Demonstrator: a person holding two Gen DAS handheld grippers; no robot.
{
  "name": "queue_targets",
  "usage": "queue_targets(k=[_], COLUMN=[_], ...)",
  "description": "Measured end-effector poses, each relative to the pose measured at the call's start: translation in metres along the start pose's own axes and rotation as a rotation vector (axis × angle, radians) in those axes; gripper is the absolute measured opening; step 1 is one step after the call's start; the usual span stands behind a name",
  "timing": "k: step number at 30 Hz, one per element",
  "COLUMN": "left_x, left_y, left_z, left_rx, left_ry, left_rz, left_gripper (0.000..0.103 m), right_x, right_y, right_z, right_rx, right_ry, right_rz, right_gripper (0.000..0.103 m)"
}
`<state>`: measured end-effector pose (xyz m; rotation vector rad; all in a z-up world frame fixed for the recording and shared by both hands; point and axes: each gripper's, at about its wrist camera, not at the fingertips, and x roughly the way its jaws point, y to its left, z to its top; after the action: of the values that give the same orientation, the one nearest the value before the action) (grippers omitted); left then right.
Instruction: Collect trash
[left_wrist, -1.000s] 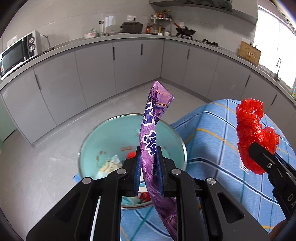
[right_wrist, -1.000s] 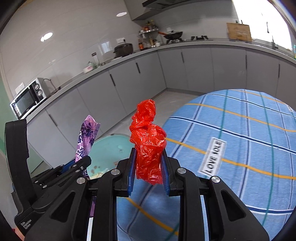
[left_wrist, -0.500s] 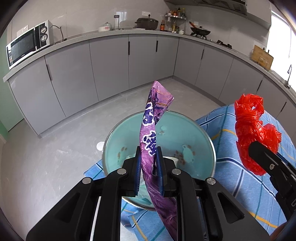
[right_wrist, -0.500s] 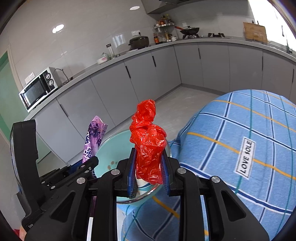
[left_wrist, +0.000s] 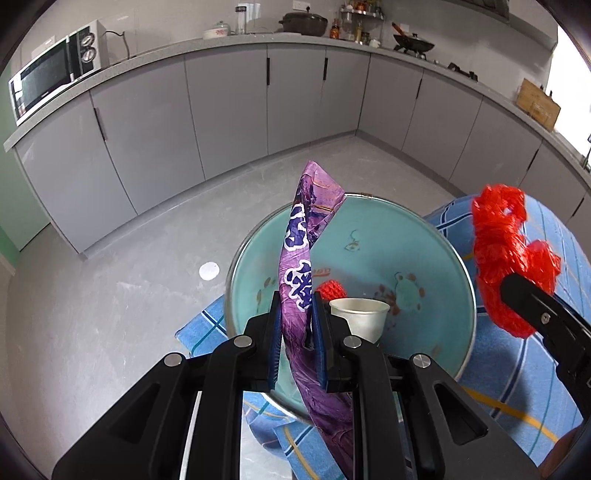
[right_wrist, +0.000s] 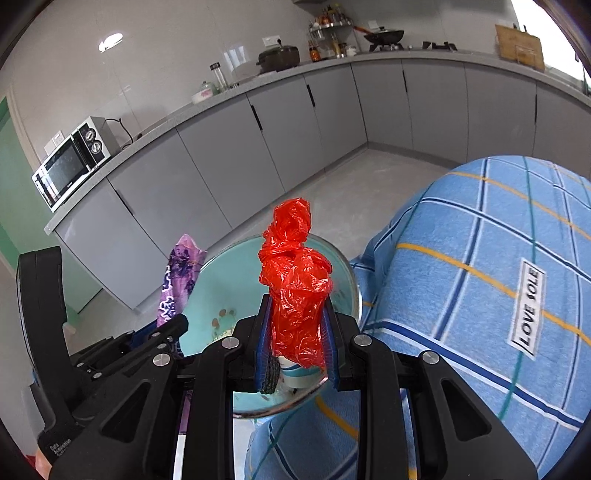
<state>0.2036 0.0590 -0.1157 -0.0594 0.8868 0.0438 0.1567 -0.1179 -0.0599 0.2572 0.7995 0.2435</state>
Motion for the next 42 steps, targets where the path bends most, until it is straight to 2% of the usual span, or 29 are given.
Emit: queue_targets(k=[5,17,20,22,23,24,26,29,31,34,36,42], left_x=[0.018,0.059,0.062,0.062,0.063,0.063,0.061,0.056,0.053,0.042,0.032,-0.001], left_y=[-0.004,-0.011,-0.014,-0.015,-0.015,-0.015,-0.015,-0.017,-0.018,-0.022,-0.024,-0.016], left_z=[0.006,0.019,0.021,0.02,0.02,0.019,0.02,0.02,0.019,0.017,0.015,0.004], left_rx=[0.024,0.054,0.063,0.063,0.061,0.058,0.058,0.074,0.068,0.074,0.086,0.06], left_ry=[0.042,0.104,0.107,0.112,0.114,0.116,0.106,0.094,0.087,0.055,0.024,-0.011], left_rz=[-0.031,-0.03,-0.015,-0.009,-0.006,0.003,0.022,0.031,0.042,0.067,0.103,0.14], left_gripper=[0.015,0.015,0.016,0.018,0.02,0.034,0.051,0.054,0.062,0.072,0.084,0.088], right_x=[0.024,0.064,0.069,0.071,0.071,0.069,0.064,0.053,0.045,0.031,0.02,-0.005], right_y=[-0.005,-0.015,-0.015,-0.017,-0.018,-0.02,-0.024,-0.03,-0.034,-0.037,-0.037,-0.033], right_z=[0.007,0.01,0.011,0.011,0.012,0.012,0.013,0.016,0.015,0.013,0.01,0.001], right_rx=[0.042,0.056,0.044,0.054,0.063,0.072,0.085,0.109,0.128,0.144,0.142,0.15], right_ry=[0.06,0.141,0.148,0.148,0.148,0.142,0.123,0.096,0.073,0.024,-0.012,-0.078], right_rz=[0.037,0.035,0.035,0.045,0.056,0.062,0.065,0.068,0.067,0.055,0.041,0.025], right_gripper=[0.026,0.026,0.027,0.032,0.045,0.054,0.054,0.054,0.056,0.065,0.071,0.079])
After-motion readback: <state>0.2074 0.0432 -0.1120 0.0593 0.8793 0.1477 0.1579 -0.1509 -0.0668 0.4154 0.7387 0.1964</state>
